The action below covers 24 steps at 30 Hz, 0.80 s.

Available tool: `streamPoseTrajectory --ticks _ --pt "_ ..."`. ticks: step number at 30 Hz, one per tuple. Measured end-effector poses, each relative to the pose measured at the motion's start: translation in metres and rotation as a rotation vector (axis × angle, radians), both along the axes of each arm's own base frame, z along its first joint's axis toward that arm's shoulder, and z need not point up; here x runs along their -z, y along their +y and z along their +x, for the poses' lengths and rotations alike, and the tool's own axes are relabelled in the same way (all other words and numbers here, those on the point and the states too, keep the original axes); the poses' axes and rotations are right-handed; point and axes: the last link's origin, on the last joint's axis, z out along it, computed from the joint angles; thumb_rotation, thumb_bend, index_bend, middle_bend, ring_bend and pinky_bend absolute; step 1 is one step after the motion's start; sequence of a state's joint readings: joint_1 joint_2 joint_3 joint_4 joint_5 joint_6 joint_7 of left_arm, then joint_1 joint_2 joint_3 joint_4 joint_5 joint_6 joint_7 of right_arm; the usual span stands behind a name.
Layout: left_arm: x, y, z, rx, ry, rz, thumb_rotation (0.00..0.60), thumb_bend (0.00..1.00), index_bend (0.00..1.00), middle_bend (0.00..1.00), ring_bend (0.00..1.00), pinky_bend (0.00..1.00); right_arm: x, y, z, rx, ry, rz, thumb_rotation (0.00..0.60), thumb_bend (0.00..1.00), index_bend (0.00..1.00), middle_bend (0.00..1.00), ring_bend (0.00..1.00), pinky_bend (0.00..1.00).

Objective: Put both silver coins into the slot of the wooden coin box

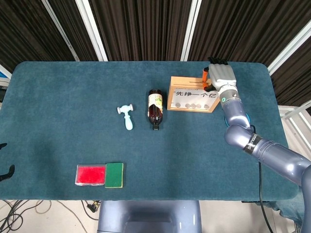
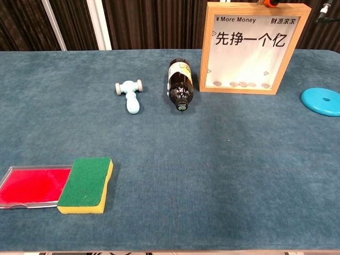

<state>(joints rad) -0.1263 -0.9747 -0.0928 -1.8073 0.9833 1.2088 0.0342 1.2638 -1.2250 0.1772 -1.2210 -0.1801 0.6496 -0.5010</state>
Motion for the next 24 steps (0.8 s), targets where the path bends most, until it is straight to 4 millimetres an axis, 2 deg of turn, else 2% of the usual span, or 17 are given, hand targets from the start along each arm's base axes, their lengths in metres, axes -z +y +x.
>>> streamPoseTrajectory --ticks 24 --pt "-0.0001 -0.0001 -0.0003 -0.002 0.001 0.001 0.6 0.4 0.15 0.0 0.0 0.01 0.0007 0.0034 0.0022 -0.012 -0.002 -0.002 0.6 0.53 0.43 0.05 0.0 0.0"
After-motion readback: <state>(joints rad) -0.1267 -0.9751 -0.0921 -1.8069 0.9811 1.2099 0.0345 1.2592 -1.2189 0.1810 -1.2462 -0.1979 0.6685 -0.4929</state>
